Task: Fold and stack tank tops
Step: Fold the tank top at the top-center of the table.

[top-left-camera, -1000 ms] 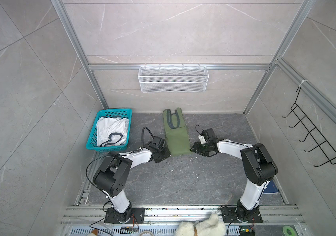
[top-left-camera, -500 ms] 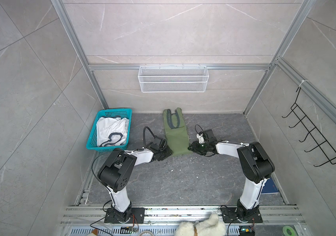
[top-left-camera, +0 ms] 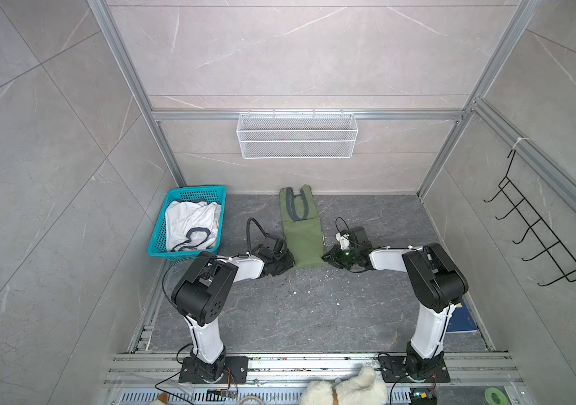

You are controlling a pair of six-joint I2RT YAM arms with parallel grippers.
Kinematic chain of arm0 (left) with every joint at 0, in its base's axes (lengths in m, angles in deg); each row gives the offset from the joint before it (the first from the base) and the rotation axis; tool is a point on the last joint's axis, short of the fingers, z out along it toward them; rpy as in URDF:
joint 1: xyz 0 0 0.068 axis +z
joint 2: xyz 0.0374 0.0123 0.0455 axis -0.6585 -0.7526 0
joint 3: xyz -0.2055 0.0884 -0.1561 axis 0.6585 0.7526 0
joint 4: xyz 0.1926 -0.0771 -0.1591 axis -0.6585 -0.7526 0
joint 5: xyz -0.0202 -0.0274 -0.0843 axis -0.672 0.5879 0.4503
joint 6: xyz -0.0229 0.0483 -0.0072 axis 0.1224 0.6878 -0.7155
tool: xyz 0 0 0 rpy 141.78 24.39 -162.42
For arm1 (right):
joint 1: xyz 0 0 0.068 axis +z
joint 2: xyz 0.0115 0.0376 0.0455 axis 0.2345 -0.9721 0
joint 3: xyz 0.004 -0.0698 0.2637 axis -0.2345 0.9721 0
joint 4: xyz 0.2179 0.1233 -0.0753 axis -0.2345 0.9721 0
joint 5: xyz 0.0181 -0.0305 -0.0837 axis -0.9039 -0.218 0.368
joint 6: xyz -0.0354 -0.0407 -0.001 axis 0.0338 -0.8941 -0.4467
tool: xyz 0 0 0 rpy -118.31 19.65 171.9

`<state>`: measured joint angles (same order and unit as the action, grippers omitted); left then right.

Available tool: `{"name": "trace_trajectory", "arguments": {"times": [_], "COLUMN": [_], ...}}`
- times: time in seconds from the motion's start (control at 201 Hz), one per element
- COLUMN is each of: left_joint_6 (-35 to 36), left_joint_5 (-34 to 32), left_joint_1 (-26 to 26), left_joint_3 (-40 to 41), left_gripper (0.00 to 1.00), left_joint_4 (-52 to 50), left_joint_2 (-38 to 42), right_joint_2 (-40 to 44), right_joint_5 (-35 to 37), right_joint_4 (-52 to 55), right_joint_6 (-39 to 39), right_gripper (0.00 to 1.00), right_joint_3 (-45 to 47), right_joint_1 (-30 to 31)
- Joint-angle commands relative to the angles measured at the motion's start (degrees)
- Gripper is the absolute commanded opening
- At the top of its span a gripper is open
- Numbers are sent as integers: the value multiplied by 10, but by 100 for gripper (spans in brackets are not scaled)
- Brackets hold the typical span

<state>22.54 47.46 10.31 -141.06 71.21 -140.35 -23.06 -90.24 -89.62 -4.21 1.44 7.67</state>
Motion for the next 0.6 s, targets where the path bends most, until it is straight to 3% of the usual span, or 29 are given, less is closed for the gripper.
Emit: {"name": "trace_trajectory", "arguments": {"times": [0.0,0.209,0.418,0.592], "left_joint_6": [-1,-6,-47,-96], "left_joint_5": [-2,-17,-71,-116], "left_joint_1": [-1,-23,-88,-138], "left_joint_3": [8,44,106,113], "left_gripper": [14,0,0,0], "left_joint_4": [-19,-54,-135,-196], "left_joint_2": [8,75,207,297], "right_joint_2": [5,90,248,385], "right_joint_5": [16,34,64,64], "right_joint_4": [42,74,155,234], "right_joint_6": [11,12,17,44], "right_gripper": [11,1,0,0], "right_joint_3": [30,89,182,217], "right_joint_1": [3,3,4,9]}}
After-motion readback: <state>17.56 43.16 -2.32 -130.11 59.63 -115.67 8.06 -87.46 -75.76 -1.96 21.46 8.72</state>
